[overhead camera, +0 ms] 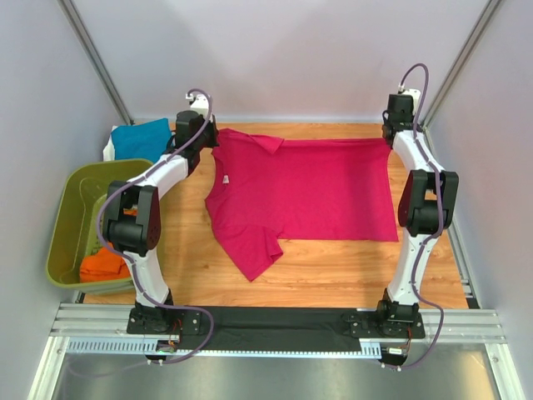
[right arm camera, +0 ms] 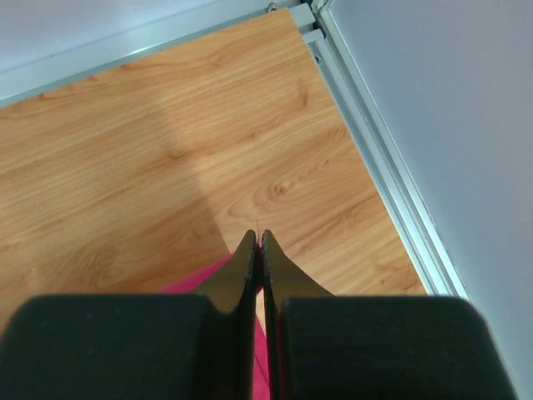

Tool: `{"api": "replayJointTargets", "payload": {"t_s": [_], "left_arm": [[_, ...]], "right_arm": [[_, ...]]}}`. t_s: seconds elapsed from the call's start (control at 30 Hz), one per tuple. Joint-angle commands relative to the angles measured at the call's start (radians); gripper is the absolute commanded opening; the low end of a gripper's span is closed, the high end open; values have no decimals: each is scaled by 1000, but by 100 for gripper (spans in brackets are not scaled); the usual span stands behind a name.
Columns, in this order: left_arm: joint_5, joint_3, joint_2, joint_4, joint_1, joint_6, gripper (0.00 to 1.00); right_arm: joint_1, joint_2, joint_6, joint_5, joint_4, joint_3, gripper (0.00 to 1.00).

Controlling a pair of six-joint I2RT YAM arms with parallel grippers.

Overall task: Fold and stack the t-shirts
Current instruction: Flatten the tshirt out

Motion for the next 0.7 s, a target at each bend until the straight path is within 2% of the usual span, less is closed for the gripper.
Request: {"api": "replayJointTargets", "payload": {"t_s": [0.0, 0.4, 0.67], "left_arm": [[-13, -5, -12, 111, 13, 74, 0], [-11, -206, -115, 224, 15, 199, 0], [-21, -208, -112, 235, 33, 264, 0]], "right_arm": [[-20, -8, -11, 21, 67, 39, 0], [-23, -88, 22, 10, 108, -108, 0], [-35, -107, 22, 16, 121, -161, 0]]}}
